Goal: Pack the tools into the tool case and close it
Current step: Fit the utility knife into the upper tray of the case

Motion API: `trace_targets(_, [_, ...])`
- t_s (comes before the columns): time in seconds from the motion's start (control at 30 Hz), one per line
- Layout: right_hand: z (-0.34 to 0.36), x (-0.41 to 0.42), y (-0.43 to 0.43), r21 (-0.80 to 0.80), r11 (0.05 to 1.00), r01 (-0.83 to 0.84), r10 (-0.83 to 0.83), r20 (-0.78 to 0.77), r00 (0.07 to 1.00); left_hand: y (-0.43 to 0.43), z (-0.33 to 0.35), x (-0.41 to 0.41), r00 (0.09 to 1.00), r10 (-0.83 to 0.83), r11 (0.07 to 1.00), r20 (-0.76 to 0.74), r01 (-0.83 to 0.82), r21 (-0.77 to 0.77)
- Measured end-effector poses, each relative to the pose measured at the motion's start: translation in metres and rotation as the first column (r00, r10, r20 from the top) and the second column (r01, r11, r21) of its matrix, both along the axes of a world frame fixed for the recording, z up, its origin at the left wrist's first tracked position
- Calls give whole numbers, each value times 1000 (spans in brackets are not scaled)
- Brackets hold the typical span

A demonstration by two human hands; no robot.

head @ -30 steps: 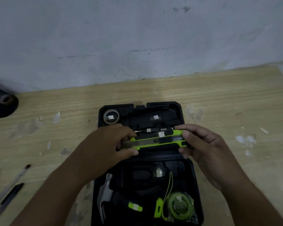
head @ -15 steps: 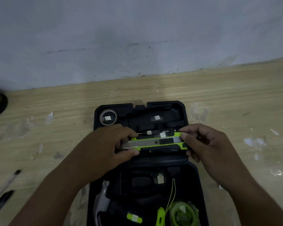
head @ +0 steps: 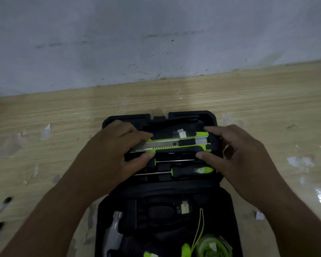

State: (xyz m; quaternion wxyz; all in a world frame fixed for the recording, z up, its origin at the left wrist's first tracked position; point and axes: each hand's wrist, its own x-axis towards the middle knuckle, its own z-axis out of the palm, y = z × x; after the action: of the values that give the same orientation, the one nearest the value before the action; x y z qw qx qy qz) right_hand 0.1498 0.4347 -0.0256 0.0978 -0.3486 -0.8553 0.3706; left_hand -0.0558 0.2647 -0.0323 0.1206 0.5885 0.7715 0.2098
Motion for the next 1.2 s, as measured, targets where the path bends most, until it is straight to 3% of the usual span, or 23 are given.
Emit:
trace_targets(0.2, [-8,-15,17,188,977,-103,87,93,992,12,-8,-7,992,13,1000,-123,-10,28])
trace_targets(0.5, [-12,-29,32,177,978,-108,84,136,987,23,-17,-7,973,40,998,-227,-49,-35])
trace_targets(0.8, [-8,-36,32,117,993,-24,4,169,986,29,-13,-4,982,112,992,-154,-120,-42])
trace_targets(1.0, [-6,-45,28,97,994,51,-69,198,978,37,-8,-2,974,88,993,-209,-102,-53])
trace_targets(1.2, [1,-53,24,103,994,21,-53,318,947,39,-9,-3,961,-6,998,-275,-14,-68])
